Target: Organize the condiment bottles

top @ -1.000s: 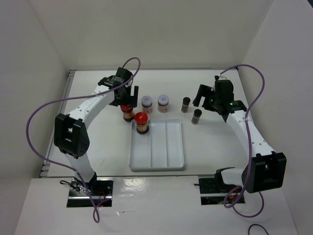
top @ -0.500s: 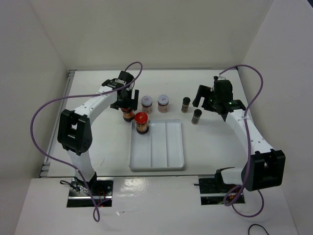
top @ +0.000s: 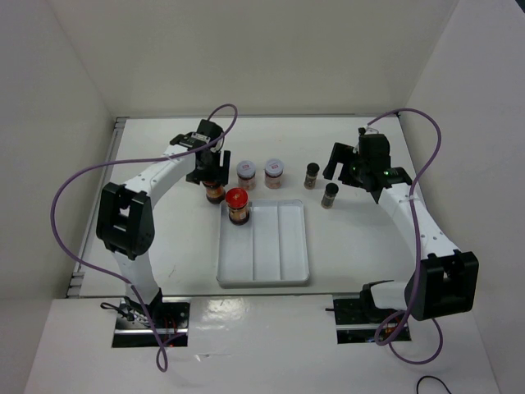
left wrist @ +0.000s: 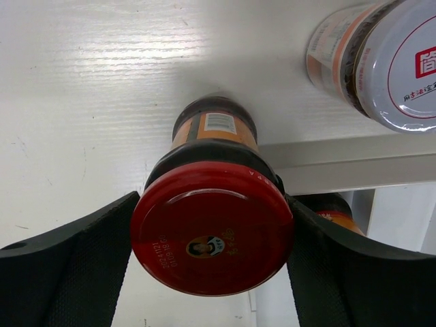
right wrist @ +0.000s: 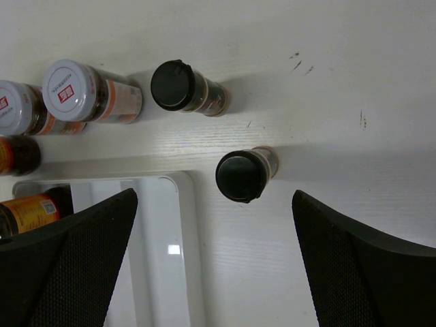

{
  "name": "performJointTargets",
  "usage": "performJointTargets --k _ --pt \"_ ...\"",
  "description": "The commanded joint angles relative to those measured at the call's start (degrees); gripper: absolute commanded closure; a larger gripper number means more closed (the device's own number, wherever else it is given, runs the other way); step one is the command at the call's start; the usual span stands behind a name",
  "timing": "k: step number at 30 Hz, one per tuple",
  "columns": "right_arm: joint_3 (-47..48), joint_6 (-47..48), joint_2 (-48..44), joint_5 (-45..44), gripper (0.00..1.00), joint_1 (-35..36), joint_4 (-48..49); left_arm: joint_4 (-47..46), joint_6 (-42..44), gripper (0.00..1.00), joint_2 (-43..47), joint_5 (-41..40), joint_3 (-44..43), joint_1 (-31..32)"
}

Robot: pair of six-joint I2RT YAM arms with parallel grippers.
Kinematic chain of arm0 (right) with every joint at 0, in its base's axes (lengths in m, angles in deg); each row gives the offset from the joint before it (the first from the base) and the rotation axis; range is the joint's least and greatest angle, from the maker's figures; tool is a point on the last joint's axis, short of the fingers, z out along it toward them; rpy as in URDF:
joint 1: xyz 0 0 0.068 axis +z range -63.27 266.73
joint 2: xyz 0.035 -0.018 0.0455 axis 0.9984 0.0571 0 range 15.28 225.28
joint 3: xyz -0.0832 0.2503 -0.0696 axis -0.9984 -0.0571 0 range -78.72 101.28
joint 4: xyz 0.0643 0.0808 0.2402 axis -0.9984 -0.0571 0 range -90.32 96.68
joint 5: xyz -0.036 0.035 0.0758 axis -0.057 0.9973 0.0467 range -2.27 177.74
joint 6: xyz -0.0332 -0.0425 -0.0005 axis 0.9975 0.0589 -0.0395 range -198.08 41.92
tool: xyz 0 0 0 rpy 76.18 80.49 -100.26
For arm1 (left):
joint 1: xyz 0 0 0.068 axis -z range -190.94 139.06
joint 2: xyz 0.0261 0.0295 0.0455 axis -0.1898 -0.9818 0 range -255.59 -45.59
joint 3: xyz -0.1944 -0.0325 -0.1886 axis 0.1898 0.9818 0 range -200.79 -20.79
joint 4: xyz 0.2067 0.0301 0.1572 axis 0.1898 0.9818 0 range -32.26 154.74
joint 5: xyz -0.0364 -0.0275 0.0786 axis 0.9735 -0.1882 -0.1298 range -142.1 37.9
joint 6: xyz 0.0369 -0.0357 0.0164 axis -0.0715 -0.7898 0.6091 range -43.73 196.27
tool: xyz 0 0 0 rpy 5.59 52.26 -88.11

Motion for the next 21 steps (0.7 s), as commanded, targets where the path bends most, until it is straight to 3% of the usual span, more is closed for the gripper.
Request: performJointTargets --k 1,3,9,15,21 --pt "1.3 0.8 0.3 -0.7 0.01 0.5 0.0 -1.7 0.9 0.12 -0.6 1.2 0.2 -0.5" --pt "1.3 0.8 0.3 -0.7 0.01 0.5 0.0 -1.7 1.4 0.07 -1.1 1.2 -0.4 -0.5" --pt "1.3 0.8 0.8 -0.7 0.01 0.5 0.0 -1.7 1.4 0.06 -1.7 1.2 -1.0 -0.5" --pt "1.3 0.8 0.8 -0.7 0.01 0.5 0.0 -1.7 1.4 0.12 -2.2 1.2 -1.0 -0.5" --pt "1.3 0.8 0.8 -0.7 0.01 0.5 0.0 -2.3 1.9 0.25 -2.7 0.6 -2.1 -0.5"
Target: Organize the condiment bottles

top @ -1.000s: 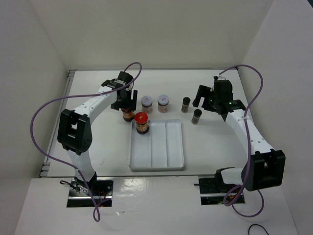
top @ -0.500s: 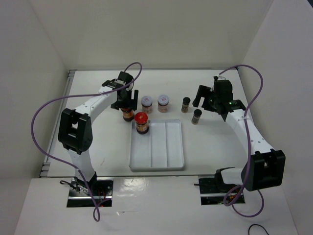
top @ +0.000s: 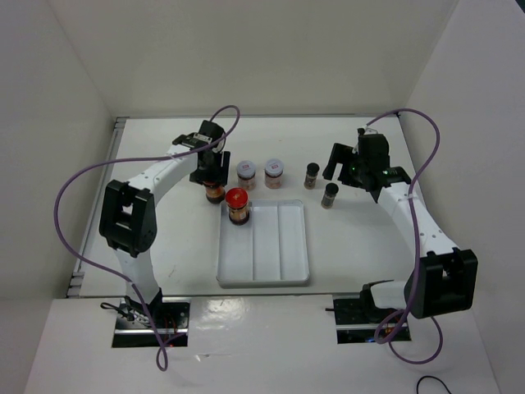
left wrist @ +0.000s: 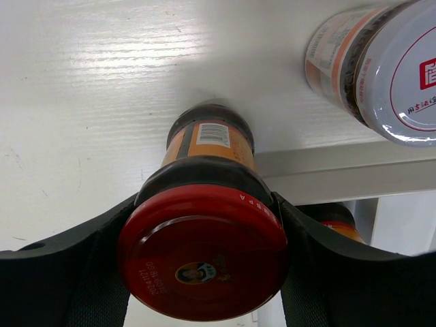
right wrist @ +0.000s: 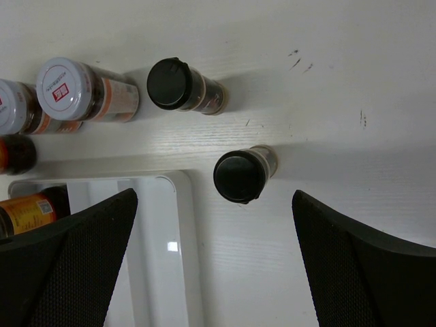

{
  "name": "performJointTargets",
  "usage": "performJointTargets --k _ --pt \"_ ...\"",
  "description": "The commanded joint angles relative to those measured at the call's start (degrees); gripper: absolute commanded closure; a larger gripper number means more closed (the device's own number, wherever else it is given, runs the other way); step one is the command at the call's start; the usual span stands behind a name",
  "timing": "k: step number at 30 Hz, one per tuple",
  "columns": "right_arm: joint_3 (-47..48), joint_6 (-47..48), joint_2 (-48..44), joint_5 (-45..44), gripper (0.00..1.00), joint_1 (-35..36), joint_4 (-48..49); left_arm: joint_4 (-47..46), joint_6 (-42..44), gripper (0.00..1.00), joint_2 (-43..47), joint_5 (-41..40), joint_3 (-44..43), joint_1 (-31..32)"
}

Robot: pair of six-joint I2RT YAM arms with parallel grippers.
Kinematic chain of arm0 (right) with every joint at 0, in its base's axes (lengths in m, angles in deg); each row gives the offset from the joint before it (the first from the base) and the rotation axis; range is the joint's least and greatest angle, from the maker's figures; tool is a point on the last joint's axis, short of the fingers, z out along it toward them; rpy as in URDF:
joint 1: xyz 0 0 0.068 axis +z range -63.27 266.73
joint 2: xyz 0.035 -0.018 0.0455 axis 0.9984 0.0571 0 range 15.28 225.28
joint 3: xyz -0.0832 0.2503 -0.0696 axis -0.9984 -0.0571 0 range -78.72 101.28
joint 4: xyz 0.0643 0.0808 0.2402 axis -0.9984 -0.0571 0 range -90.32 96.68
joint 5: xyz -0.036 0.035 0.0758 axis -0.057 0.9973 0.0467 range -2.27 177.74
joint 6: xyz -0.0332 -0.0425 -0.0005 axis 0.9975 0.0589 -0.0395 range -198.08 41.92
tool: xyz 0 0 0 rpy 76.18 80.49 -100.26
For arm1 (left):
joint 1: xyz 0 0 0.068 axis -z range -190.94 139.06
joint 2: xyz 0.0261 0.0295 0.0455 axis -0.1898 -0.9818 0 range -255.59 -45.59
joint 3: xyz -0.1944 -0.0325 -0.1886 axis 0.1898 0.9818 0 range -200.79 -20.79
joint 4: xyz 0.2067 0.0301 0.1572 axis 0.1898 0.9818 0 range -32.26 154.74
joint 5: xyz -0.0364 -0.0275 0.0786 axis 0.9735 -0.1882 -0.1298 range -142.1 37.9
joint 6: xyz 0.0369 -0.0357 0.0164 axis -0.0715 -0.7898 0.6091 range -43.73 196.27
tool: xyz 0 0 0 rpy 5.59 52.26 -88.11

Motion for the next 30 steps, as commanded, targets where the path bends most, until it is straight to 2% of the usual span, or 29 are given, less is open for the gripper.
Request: performJointTargets --k 1,2,4,9,23,27,30 --pt "1.3 0.7 0.2 -0.7 0.01 0.5 0.0 -1.0 1.5 0.28 -1.1 0.2 -1.9 -0.5" --pt "1.3 0.7 0.2 -0.7 0.01 0.5 0.0 -1.0 1.5 0.36 -1.1 0.2 -1.9 -0.5" --pt "1.3 0.7 0.2 -0.7 0.01 0.5 0.0 -0.3 1.5 0.45 -1.1 0.2 -1.9 -0.5" --pt "1.3 0.7 0.2 -0.7 0.01 0.5 0.0 0.8 1.5 0.59 1.6 -2.1 -1.9 -0.5" --pt "1.3 0.7 0.2 -0.2 0.01 0.5 0.0 7.4 0.5 0.60 11.8 -3.7 -3.2 -1.6" --pt "1.3 0.7 0.2 -0.2 0.01 0.5 0.0 9.6 -0.8 0.61 15.0 -1.6 -2.6 -1.6" --pt "1.3 0.7 0.2 -0.2 0.01 0.5 0.0 12.4 -1.4 0.62 16.6 -1.6 -1.2 0.7"
